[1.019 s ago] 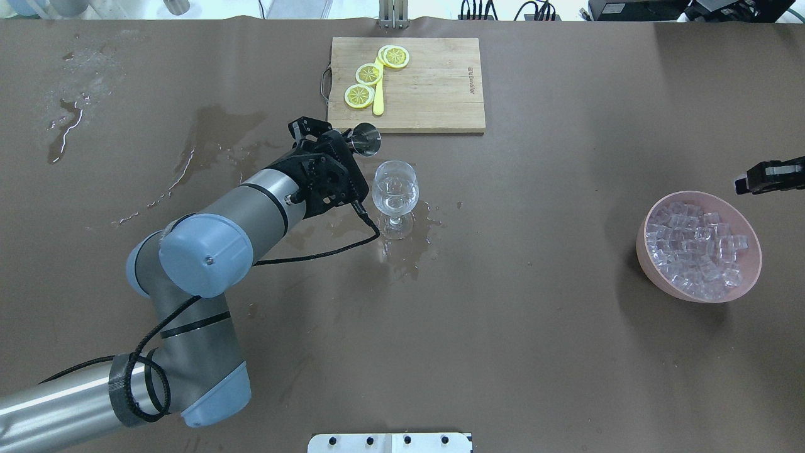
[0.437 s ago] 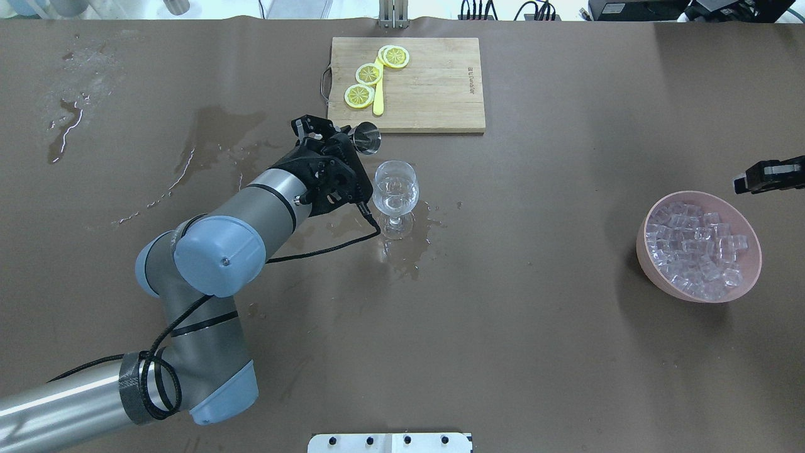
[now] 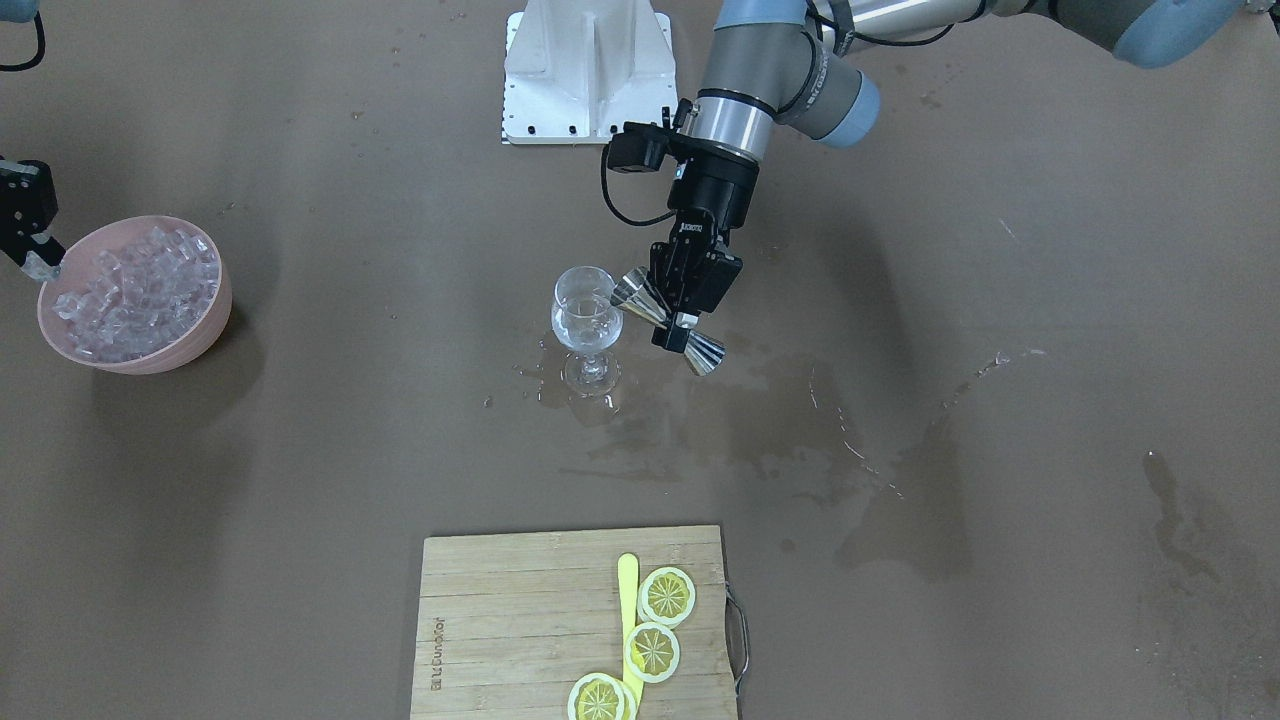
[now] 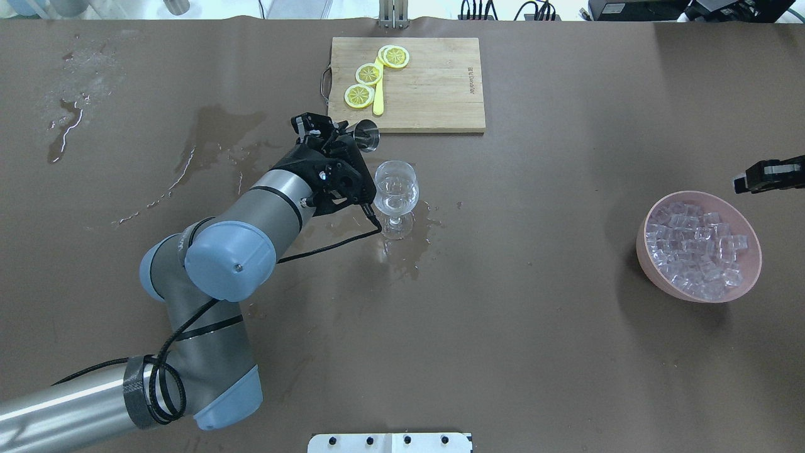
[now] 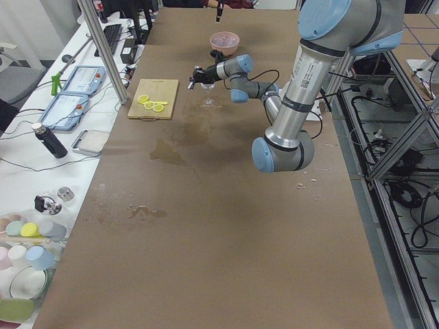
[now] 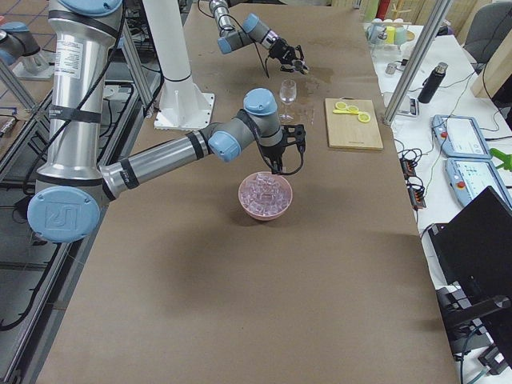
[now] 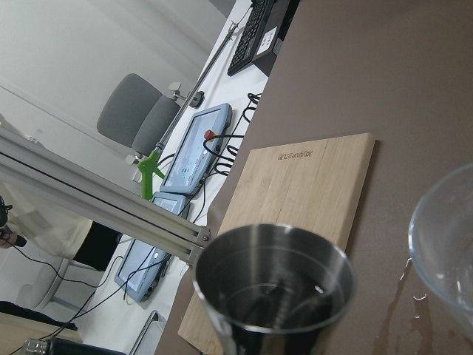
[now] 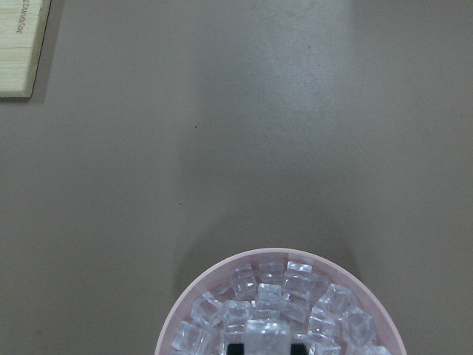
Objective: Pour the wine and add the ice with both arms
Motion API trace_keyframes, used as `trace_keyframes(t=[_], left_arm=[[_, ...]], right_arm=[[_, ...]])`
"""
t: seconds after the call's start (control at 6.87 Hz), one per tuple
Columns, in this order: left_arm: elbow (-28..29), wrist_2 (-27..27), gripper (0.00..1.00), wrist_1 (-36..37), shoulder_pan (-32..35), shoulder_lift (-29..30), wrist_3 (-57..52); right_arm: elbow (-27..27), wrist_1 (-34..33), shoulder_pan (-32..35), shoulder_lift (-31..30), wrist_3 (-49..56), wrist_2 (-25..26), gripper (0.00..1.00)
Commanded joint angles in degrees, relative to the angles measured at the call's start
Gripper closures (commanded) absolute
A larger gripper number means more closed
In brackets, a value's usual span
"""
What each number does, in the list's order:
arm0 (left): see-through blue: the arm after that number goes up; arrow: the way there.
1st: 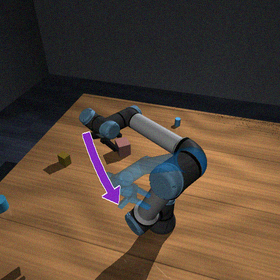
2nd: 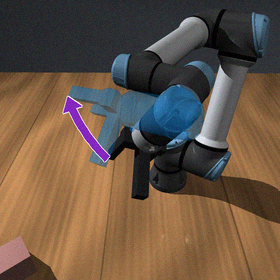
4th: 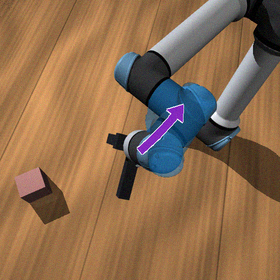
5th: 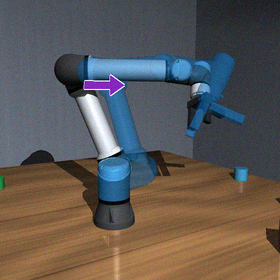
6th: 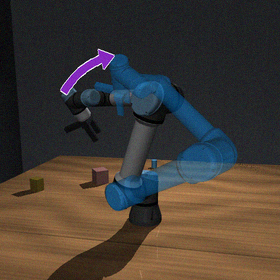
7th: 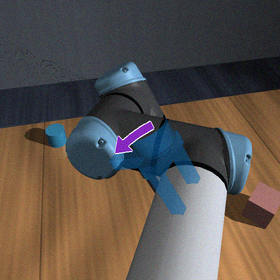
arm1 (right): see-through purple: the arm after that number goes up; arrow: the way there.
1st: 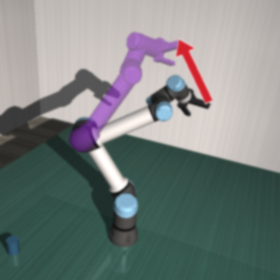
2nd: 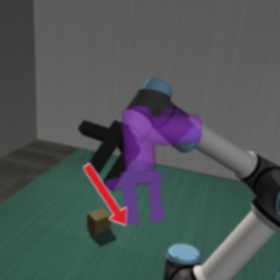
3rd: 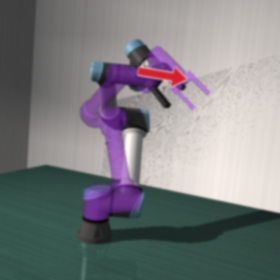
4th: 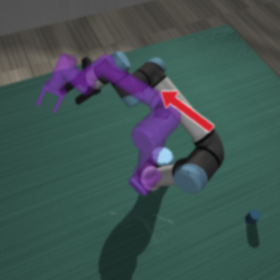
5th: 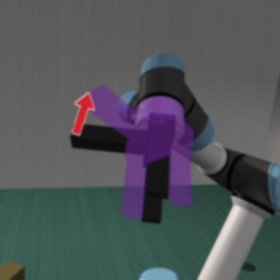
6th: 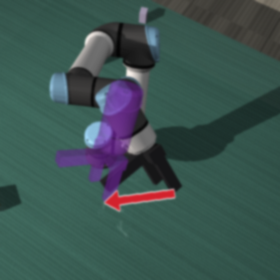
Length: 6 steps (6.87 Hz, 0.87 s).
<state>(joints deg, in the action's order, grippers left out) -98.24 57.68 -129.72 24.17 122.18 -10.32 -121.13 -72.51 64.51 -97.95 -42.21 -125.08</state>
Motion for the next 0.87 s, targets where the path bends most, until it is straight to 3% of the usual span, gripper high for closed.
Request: trace_keyframes(t=[0.0,0.73], left_arm=[[0.2,-3.3,1.0,1.0,-2.5,1.2,-3.3],[-0.5,-6.9,1.0,2.7,-4.0,2.4,-11.2]], right_arm=[[0.2,0.0,0.0,0.2,0.0,0.1,0.81],[0.3,0.0,0.0,0.2,0.0,0.2,0.81]])
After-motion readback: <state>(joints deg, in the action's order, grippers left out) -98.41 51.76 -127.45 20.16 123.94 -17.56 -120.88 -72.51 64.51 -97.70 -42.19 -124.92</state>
